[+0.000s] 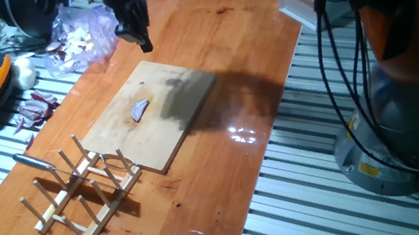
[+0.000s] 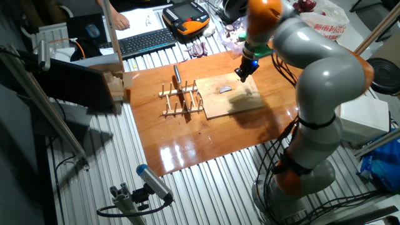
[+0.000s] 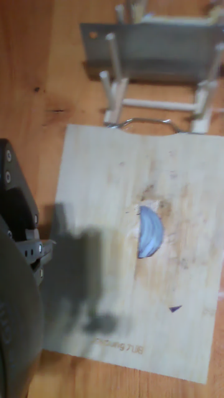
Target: Chop the onions
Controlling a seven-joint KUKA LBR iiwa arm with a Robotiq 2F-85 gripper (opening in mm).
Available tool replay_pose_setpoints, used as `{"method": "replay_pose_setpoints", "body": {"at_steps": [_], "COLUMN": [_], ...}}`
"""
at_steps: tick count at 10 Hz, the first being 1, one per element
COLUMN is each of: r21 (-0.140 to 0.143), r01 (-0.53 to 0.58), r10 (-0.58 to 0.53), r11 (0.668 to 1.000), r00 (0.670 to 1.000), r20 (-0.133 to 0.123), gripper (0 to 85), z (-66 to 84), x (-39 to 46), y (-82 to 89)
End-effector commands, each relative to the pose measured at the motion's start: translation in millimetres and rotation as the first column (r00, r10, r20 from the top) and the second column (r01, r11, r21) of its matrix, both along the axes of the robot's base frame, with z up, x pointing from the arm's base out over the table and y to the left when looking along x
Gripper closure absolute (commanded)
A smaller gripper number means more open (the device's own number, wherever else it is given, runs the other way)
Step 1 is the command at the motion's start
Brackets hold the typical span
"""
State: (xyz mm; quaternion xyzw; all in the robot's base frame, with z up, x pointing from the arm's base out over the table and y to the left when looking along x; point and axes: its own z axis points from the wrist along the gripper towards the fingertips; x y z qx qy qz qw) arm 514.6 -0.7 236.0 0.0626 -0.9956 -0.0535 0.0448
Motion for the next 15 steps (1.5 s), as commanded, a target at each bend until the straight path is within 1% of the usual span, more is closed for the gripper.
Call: {"method": "replay_pose_setpoints", "body": {"at_steps": [1, 2, 3, 4, 5, 6, 7, 8, 9, 10, 11, 12, 13, 14, 15], "r21": [0.050, 0.086, 0.115, 0.095, 0.056, 0.072, 0.070, 0.064, 0.063, 0.041, 0.003, -0.029, -0.021, 0.005, -0.016], "r01": [-0.029, -0.056, -0.068, -0.082, -0.053, -0.036, -0.029, -0.038, -0.003, 0.034, 0.062, 0.093, 0.126, 0.135, 0.128], "r10": [0.029, 0.058, 0.071, 0.084, 0.052, 0.037, 0.031, 0.043, 0.008, -0.032, -0.061, -0.093, -0.126, -0.135, -0.127], "r11": [0.998, 0.995, 0.991, 0.992, 0.997, 0.997, 0.997, 0.997, 0.998, 0.999, 0.998, 0.995, 0.992, 0.991, 0.992], "r00": [1.000, 0.998, 0.997, 0.996, 0.999, 0.999, 0.999, 0.996, 0.997, 0.998, 0.997, 0.995, 0.992, 0.991, 0.992], "r20": [-0.012, -0.021, -0.020, -0.020, 0.011, -0.008, -0.040, -0.073, -0.080, -0.059, -0.043, -0.023, -0.002, 0.015, 0.016], "gripper": [85.0, 85.0, 85.0, 85.0, 85.0, 85.0, 85.0, 85.0, 85.0, 85.0, 85.0, 85.0, 85.0, 85.0, 85.0], "z": [0.0, 0.0, 0.0, 0.0, 0.0, 0.0, 0.0, 5.1, 9.9, 16.4, 25.8, 33.5, 30.7, 16.7, 4.0], "x": [0.1, 0.1, 0.1, 0.1, 0.1, 0.1, 0.1, 14.9, 27.2, 39.7, 50.5, 56.4, 55.1, 50.8, 47.3], "y": [-0.2, -0.2, -0.2, -0.2, -0.2, -0.2, -0.2, 18.9, 47.5, 82.7, 118.0, 155.1, 178.6, 190.8, 202.4]}}
